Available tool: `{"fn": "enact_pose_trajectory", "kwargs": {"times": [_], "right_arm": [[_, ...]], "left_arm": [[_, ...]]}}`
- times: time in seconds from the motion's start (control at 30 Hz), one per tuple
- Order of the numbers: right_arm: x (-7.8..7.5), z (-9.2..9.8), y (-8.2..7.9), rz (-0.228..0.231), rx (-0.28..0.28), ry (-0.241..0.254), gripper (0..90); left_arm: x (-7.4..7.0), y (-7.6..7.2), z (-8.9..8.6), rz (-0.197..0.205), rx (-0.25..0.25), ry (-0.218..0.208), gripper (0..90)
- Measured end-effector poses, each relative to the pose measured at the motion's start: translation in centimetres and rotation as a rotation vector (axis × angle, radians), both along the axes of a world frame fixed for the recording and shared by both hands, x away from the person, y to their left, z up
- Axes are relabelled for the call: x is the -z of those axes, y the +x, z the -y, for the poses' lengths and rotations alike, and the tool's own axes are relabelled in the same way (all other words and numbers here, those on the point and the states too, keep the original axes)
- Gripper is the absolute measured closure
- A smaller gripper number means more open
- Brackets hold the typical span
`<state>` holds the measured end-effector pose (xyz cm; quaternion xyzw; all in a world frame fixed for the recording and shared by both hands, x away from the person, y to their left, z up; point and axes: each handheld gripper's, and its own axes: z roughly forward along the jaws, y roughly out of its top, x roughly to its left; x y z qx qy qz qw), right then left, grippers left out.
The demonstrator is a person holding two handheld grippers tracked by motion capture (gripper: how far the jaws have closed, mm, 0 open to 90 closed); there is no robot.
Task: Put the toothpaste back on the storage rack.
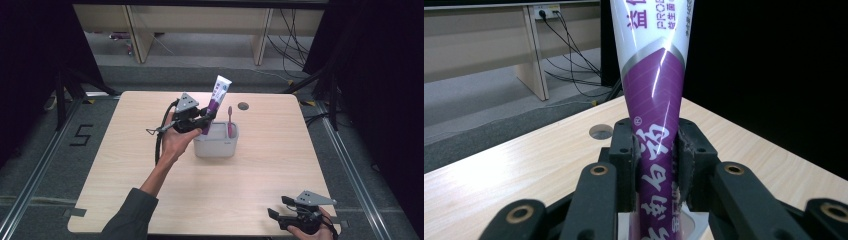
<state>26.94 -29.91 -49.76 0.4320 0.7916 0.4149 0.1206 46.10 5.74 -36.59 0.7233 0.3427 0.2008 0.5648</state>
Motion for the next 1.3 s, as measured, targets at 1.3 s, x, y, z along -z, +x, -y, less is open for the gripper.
{"fn": "enact_pose_trajectory", "kwargs": {"times": [1.3], "right_arm": [[0.1, 0.0, 0.1, -0.007, -0.019, 0.005, 27.4]], "left_arm": [[4.3, 2.9, 2.6, 0.000, -0.069, -0.048, 71.8]]}}
